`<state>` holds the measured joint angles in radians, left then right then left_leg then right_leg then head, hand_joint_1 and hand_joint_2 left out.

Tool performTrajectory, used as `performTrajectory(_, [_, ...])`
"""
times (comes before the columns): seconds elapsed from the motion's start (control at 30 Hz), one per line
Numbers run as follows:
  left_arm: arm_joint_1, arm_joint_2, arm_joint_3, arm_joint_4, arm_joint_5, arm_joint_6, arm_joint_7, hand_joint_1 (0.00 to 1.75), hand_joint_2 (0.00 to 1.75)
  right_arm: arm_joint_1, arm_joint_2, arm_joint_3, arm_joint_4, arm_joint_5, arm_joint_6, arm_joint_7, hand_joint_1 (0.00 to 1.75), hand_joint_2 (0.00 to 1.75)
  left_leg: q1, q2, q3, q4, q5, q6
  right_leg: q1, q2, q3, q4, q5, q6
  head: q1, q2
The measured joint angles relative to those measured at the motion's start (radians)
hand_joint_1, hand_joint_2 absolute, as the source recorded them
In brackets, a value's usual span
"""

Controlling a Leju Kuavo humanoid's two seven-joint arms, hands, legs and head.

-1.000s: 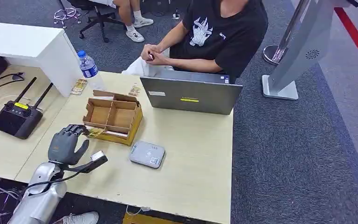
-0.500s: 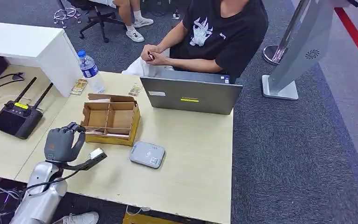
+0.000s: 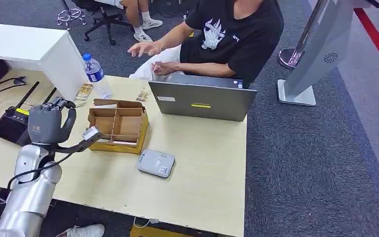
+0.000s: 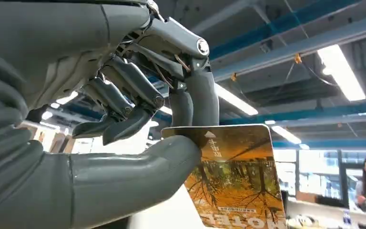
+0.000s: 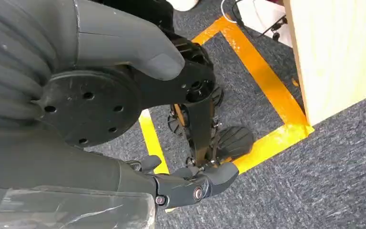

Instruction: Pass the card to the sensor for recognition and then transmit it.

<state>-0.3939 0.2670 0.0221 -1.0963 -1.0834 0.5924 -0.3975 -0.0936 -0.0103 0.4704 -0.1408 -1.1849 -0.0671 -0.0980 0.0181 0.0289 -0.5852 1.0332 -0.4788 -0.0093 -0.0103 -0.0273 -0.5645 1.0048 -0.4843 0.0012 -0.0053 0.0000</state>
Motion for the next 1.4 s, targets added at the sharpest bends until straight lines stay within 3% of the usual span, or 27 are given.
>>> performTrajectory(0.27, [-0.121,0.014,-0.002,0.116,-0.06,-0.024,0.024,1.75,1.75,-0.01,0.0,0.021,0.0,0.002,0.0,0.01,0.0,1.75,0.0,0.0,0.0,0.0,0.0,0.0,0.0,0.001,0.0,0.0,0.0,0.0,0.0,0.0])
performTrajectory(0.6, [-0.157,0.014,-0.02,0.198,-0.073,-0.018,0.028,1.75,1.75,-0.011,0.0,0.022,0.0,0.002,0.0,0.01,0.0,1.75,0.0,0.001,0.0,0.0,0.0,0.0,0.0,0.001,-0.001,0.0,0.0,0.0,0.0,0.0])
performTrajectory(0.63, [-0.157,0.014,-0.02,0.201,-0.073,-0.018,0.028,1.64,1.75,-0.011,0.0,0.022,0.0,0.002,0.0,0.01,0.0,1.75,0.0,0.001,0.0,0.0,0.0,0.0,0.0,0.001,-0.001,0.0,0.0,0.0,0.0,0.0])
performTrajectory(0.67, [-0.157,0.014,-0.021,0.206,-0.073,-0.018,0.028,1.43,1.75,-0.012,0.0,0.023,0.0,0.002,0.0,0.01,0.0,1.75,0.0,0.001,0.0,0.0,0.0,0.0,0.0,0.001,-0.001,0.0,0.0,0.0,0.0,0.0])
performTrajectory(0.7, [-0.157,0.014,-0.022,0.212,-0.072,-0.018,0.028,1.43,1.75,-0.011,0.0,0.022,0.0,0.002,0.0,0.01,0.0,1.75,0.0,0.001,0.0,0.0,0.0,0.0,0.0,0.001,-0.001,0.0,0.0,0.0,0.0,0.0])
performTrajectory(0.73, [-0.157,0.014,-0.022,0.215,-0.069,-0.019,0.027,0.02,1.75,-0.011,0.0,0.023,0.0,0.001,0.0,0.01,0.0,1.75,0.0,0.001,0.0,0.0,0.0,0.0,0.0,0.001,-0.001,0.0,0.0,0.0,0.0,0.0])
performTrajectory(0.9, [-0.157,0.014,-0.025,0.232,-0.038,-0.013,0.018,0.0,1.75,-0.011,0.0,0.023,0.0,-0.002,-0.002,0.007,0.0,1.75,0.0,0.002,0.0,0.0,0.0,0.0,0.0,0.002,-0.001,0.0,0.0,0.0,0.0,0.0])
performTrajectory(1.13, [-0.095,0.013,-0.024,0.196,0.047,0.079,-0.026,0.0,1.75,-0.009,0.0,0.023,0.0,-0.008,-0.004,0.002,0.0,1.75,0.0,0.002,0.0,0.0,0.0,0.0,0.0,0.002,-0.001,0.0,0.0,0.0,0.0,0.0])
performTrajectory(1.23, [-0.011,-0.016,0.022,0.072,0.14,0.095,-0.141,0.0,1.75,-0.007,0.0,0.023,0.0,-0.023,-0.005,-0.007,0.0,1.75,-0.001,0.002,0.0,0.0,0.0,0.0,-0.001,0.002,-0.001,0.0,0.0,0.0,0.0,0.0])
performTrajectory(1.3, [0.066,-0.075,0.105,-0.047,0.267,0.103,-0.251,0.0,1.75,-0.004,0.001,0.023,0.0,-0.029,-0.006,-0.011,0.0,1.75,-0.002,0.003,0.0,0.0,-0.001,0.001,-0.002,0.003,-0.001,0.0,0.0,0.0,0.0,0.0])
performTrajectory(1.4, [0.156,-0.125,0.181,-0.168,0.445,0.101,-0.288,0.0,1.75,0.0,0.002,0.022,0.0,-0.042,-0.008,-0.013,0.0,1.75,-0.002,0.005,0.0,0.0,-0.002,0.001,-0.002,0.005,-0.002,0.0,0.0,0.0,0.0,0.0])
